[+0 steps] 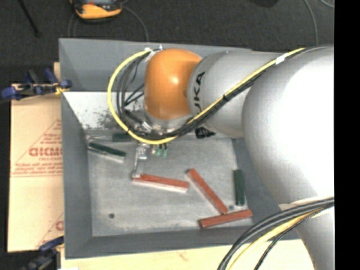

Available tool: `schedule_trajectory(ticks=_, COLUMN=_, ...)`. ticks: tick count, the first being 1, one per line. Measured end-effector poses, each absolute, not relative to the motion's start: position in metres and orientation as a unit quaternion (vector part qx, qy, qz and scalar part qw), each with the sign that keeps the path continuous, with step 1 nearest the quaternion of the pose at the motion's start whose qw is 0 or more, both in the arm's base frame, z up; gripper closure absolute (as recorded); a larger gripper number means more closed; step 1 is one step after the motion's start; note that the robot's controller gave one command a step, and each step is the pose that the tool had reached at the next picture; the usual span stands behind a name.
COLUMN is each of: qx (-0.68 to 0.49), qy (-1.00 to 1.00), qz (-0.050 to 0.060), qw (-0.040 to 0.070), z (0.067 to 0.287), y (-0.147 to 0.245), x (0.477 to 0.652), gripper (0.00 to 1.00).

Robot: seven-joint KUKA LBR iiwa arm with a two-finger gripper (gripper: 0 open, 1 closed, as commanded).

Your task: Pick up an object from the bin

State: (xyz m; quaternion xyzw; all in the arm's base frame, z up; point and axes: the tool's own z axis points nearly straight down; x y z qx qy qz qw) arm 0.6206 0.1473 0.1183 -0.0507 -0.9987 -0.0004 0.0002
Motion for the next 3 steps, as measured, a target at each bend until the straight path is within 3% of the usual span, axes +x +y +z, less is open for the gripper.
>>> schedule_trajectory(ticks=1, qx=-0.061, qy=-0.998, qz=0.0, qw=-0.002, z=0.1, y=0.151, x=0.615, gripper=0.0)
schedule_trajectory(ticks=2, qx=-0.004, qy=-1.0, qz=0.0, qw=-0.001, z=0.112, y=0.134, x=0.573, gripper=0.0)
schedule_trajectory(ticks=3, qx=-0.042, qy=-0.999, qz=-0.001, qw=-0.001, z=0.117, y=0.11, x=0.586, gripper=0.0)
